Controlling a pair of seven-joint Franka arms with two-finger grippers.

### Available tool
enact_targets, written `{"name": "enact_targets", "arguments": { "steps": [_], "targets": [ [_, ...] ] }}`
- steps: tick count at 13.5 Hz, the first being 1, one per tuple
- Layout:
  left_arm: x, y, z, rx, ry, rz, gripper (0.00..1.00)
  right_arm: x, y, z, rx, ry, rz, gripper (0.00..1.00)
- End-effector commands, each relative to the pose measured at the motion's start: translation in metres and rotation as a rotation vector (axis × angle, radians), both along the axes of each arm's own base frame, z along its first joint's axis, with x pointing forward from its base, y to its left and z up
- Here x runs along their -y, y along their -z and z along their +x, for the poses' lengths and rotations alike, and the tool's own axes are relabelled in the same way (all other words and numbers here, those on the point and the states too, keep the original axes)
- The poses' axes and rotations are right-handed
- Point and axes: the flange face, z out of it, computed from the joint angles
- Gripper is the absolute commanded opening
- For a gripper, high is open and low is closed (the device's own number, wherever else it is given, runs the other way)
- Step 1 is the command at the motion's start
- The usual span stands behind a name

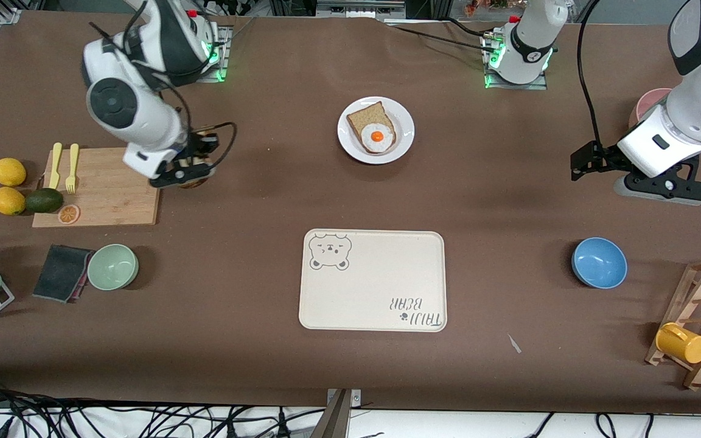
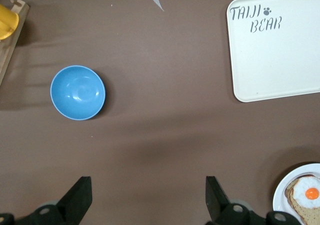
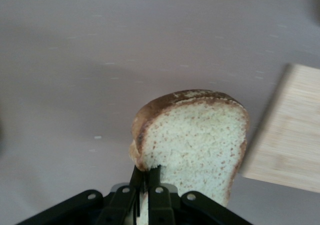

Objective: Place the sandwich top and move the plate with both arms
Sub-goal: 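Carry the bread with the right gripper and lower it onto the egg toast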

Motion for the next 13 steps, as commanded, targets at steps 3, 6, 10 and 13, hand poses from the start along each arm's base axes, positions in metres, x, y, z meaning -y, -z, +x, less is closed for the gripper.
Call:
{"name": "enact_targets", "arguments": {
  "steps": [3, 6, 10, 13],
  "targets": [
    [0.0, -0.004, 0.0, -0.015, 0.004, -0.026, 1.0, -0.14, -0.01, -0.055, 0.092, 0.018, 0.035, 0.0],
    [0.001, -0.005, 0.0, -0.012, 0.005, -0.027, 1.0, -0.229, -0.019, -0.084, 0.085, 0.1, 0.06, 0.0],
    [0.002, -0.005, 0.0, -0.012, 0.007, -0.027, 1.0, -0.32, 0.016, -0.123, 0.041, 0.113, 0.055, 0.0],
    [0.002, -0.005, 0.0, -0.012, 0.007, -0.027, 1.0, -0.368, 0.049, -0.143, 0.05, 0.101, 0.029, 0.0]
  ]
}}
